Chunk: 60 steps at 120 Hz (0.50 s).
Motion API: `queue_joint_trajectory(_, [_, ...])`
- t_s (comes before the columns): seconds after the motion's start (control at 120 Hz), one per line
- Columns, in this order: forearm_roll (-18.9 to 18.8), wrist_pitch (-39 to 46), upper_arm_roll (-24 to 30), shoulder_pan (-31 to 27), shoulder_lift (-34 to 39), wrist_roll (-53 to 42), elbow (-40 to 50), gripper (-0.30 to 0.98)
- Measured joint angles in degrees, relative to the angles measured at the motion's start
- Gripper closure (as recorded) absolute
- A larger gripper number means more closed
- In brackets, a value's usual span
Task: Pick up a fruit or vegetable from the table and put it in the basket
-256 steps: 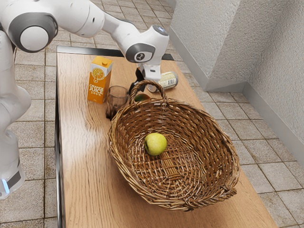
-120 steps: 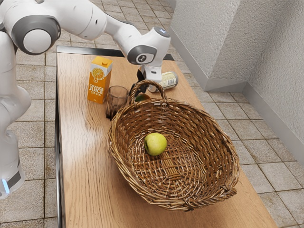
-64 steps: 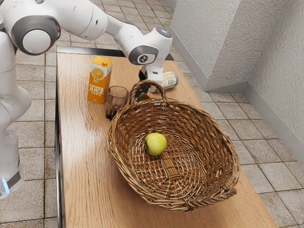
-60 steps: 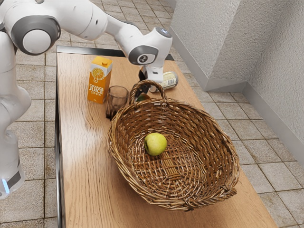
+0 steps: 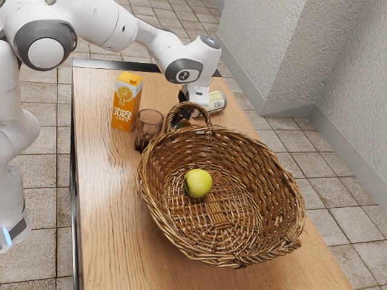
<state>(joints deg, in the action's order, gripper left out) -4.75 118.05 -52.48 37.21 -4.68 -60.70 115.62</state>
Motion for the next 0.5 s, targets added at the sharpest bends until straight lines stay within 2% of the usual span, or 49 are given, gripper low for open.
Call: queue_joint_trajectory(0.5, [0.00,-0.01,0.01,0.08,0.00,-0.41,-0.02,0.00])
